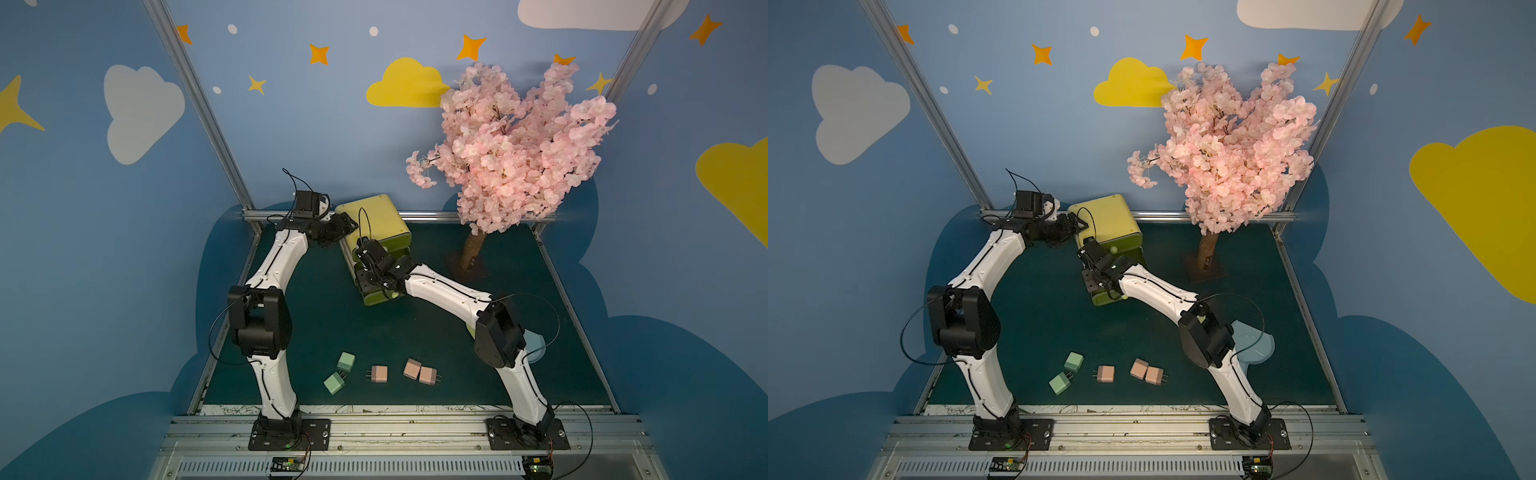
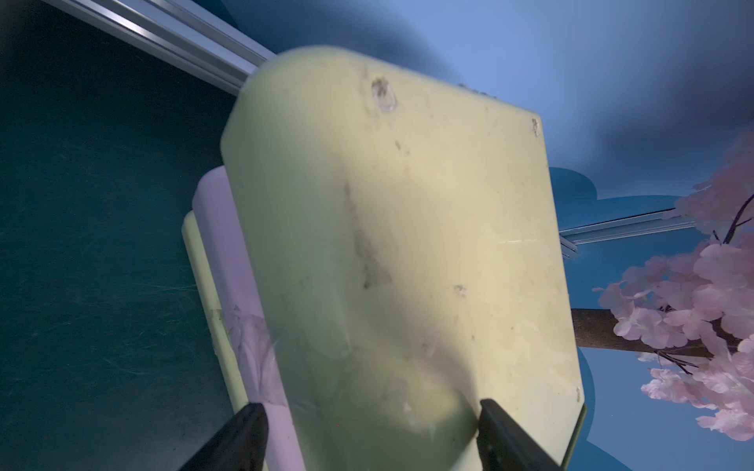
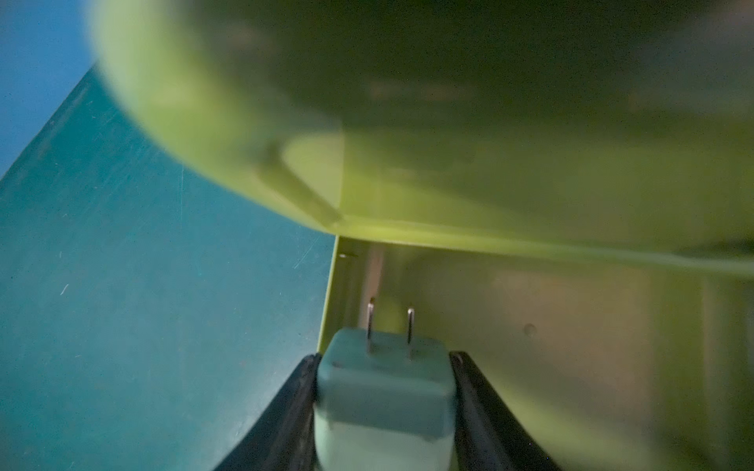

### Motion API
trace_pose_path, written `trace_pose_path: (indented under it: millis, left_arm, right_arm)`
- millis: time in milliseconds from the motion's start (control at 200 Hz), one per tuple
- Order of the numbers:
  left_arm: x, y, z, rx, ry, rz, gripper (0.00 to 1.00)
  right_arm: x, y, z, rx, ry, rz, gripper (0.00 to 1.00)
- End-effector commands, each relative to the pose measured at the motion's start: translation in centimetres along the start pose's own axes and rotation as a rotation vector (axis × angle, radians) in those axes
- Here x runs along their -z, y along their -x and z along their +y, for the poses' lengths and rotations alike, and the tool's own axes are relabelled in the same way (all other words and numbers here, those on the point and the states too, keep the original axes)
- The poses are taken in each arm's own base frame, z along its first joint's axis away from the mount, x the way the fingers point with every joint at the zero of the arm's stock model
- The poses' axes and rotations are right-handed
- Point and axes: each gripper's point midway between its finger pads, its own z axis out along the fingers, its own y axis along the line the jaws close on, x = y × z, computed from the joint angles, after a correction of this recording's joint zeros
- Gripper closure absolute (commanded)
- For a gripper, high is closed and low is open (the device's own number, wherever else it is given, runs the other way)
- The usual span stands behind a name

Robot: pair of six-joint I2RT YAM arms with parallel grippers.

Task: Place the plugs into the drawer by color
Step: Place the plug in the drawer, then pick up the plug from the center of the board.

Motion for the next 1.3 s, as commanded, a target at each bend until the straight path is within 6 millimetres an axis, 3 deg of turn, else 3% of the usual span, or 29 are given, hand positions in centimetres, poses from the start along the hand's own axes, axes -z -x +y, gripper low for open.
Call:
trace_pose_path:
  millis: [0, 245, 446, 646, 786, 986, 1176, 1297]
  left_arm:
    - [0.1, -0.6, 1.2, 0.007, 0.040, 0.020, 0.18]
    - [0.1, -0.6, 1.2, 0.005, 0.039, 0.018, 0.18]
    - [0.0, -0.6, 1.2, 0.004, 0.039, 0.020, 0.18]
    - [0.2, -0.4, 1.2, 0.007, 0.038, 0.016, 0.18]
    - [0.4, -0.3, 1.2, 0.009, 0.036, 0.012, 0.18]
    - [0.6, -0.2, 1.1, 0.010, 0.032, 0.008, 0.18]
    - [0.6, -0.4, 1.0, 0.011, 0.030, 0.011, 0.18]
    - [0.5, -0.6, 0.8, 0.004, 0.032, 0.013, 0.18]
  right_arm:
    - [-0.1, 0.9, -0.4, -0.008, -0.001, -0.010, 0.48]
    - [-1.0, 0.4, -0.7, -0.009, -0.005, 0.011, 0.47]
    - [-0.6, 0.9, -0.7, 0.003, 0.000, -0.001, 0.46]
    - [3.2, 2.4, 0.8, 0.065, 0.078, -0.043, 0.43]
    - [6.5, 1.2, 3.4, 0.174, 0.180, -0.049, 0.43]
    - [8.0, -5.0, 6.6, 0.350, 0.193, -0.015, 0.43]
    - [7.5, -13.1, 10.5, 0.506, 0.315, 0.076, 0.42]
    - [7.4, -16.9, 13.6, 0.611, 0.371, 0.115, 0.39]
